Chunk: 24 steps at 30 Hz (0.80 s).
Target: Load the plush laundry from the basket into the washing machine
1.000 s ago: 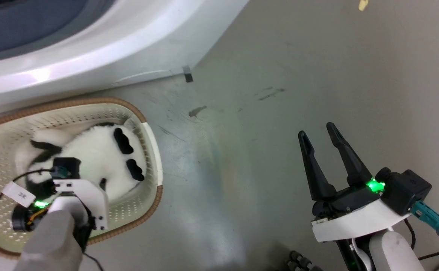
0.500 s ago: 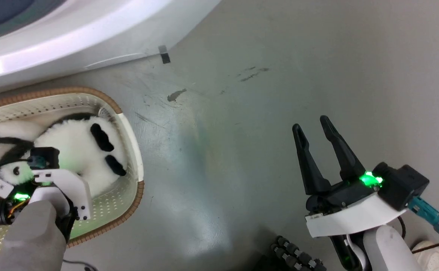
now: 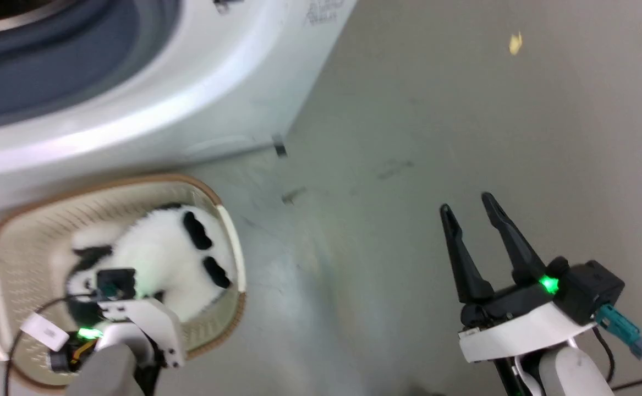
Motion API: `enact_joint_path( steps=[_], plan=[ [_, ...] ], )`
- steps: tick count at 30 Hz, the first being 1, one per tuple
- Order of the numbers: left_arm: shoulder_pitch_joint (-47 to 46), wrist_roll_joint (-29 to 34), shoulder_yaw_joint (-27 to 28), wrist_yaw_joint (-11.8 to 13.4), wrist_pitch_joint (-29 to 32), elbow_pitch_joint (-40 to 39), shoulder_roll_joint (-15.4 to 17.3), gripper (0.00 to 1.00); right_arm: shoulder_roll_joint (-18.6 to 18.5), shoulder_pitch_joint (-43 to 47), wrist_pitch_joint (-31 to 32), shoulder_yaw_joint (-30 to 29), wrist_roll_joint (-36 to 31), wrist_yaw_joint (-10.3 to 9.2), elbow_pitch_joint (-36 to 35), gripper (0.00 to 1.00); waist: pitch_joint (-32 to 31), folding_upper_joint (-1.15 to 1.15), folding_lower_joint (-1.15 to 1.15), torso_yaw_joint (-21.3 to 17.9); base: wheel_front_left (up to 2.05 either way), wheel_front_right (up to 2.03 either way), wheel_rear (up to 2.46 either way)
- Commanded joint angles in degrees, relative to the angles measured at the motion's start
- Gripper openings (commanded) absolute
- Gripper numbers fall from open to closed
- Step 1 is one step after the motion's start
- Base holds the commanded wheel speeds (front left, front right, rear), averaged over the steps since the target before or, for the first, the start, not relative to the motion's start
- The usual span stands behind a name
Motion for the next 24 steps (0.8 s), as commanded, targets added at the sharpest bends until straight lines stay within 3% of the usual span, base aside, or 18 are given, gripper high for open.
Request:
enact_joint_path(
  steps=[1, 4, 14, 24],
  plan=[
    [1.36, 0.11, -0.46, -0.40, -1.03, -1.29, -0.32, 0.00, 0.07, 1.06, -0.25, -0.58, -1.05, -0.04, 0.21, 1.00, -6.07, 0.00, 0.00, 3.44, 0.00, 0.00, 0.00],
    [3.70, 1.06, -0.90, -0.36, -1.58, -5.52, -1.10, 0.00, 0.07, 2.79, -0.25, -1.89, -2.62, -0.04, 0.35, 1.00, -10.34, 0.00, 0.00, 5.73, 0.00, 0.00, 0.00],
    [18.91, 4.71, 3.50, 1.06, -1.64, -30.34, -4.30, 0.00, 0.07, 8.13, -0.25, -4.16, -5.83, -0.04, 0.66, 1.00, -22.71, 0.00, 0.00, 14.10, 0.00, 0.00, 0.00],
    [31.07, 10.35, 9.50, 1.72, -1.65, -53.39, -7.10, 0.00, 0.07, 11.77, -0.25, -4.45, -6.79, -0.04, 0.70, 1.00, -29.05, 0.00, 0.00, 18.44, 0.00, 0.00, 0.00]
  ],
)
